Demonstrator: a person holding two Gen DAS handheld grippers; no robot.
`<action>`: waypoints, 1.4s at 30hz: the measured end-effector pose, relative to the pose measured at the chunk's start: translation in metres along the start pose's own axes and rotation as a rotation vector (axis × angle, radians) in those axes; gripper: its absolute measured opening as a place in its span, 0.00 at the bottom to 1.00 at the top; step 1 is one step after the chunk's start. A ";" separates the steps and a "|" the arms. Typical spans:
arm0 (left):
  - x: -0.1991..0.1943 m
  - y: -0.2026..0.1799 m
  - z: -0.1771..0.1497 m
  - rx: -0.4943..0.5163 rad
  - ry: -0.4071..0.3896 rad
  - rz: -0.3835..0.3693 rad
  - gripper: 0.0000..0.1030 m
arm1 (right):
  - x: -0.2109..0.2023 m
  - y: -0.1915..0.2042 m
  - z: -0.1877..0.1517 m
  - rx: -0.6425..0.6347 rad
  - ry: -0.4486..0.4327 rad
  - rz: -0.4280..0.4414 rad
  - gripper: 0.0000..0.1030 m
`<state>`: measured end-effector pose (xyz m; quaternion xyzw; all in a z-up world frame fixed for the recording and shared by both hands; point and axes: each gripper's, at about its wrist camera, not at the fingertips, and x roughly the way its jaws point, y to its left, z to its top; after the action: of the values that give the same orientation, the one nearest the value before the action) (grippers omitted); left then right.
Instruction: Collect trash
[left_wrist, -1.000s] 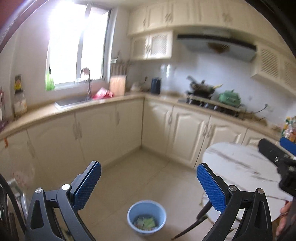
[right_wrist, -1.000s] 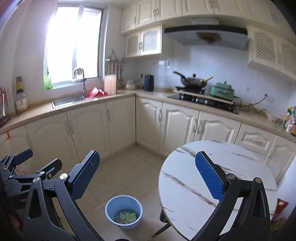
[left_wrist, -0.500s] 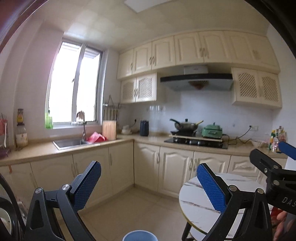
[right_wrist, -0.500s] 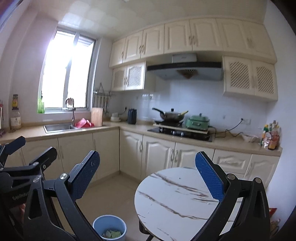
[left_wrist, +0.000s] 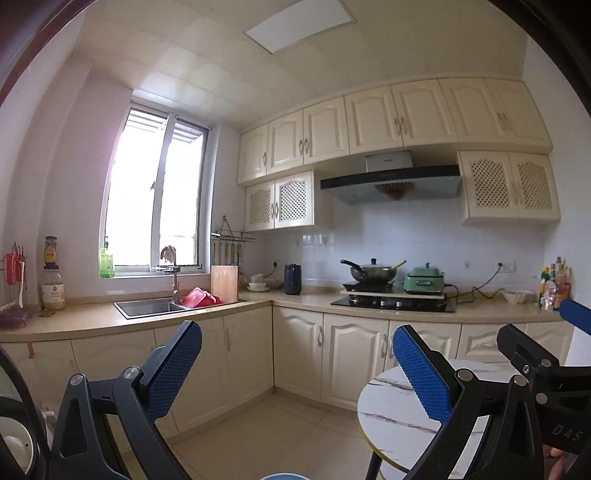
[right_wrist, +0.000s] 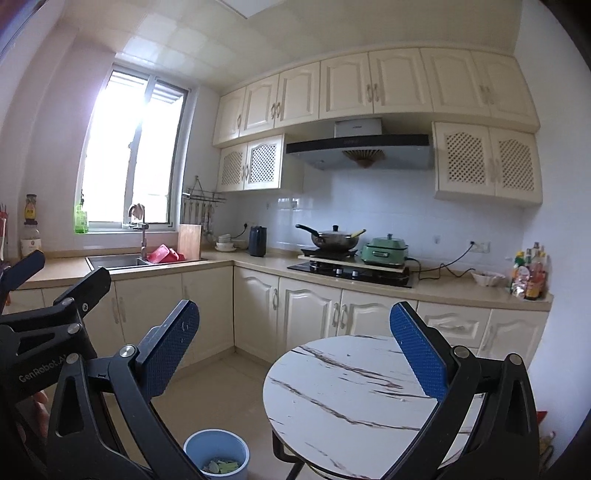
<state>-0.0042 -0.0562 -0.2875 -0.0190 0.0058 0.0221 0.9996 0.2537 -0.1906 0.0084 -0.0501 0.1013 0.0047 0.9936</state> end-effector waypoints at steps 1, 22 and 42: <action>0.000 -0.001 -0.001 0.004 0.002 -0.003 0.99 | -0.001 -0.001 -0.001 0.004 -0.001 0.000 1.00; 0.010 0.008 0.029 0.027 -0.004 -0.001 0.99 | -0.009 -0.004 -0.008 0.036 -0.045 -0.030 1.00; 0.042 0.039 0.057 0.046 -0.016 -0.004 0.99 | -0.007 -0.006 -0.013 0.039 -0.037 -0.035 1.00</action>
<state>0.0365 -0.0131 -0.2324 0.0043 -0.0018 0.0204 0.9998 0.2440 -0.1983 -0.0019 -0.0325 0.0822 -0.0137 0.9960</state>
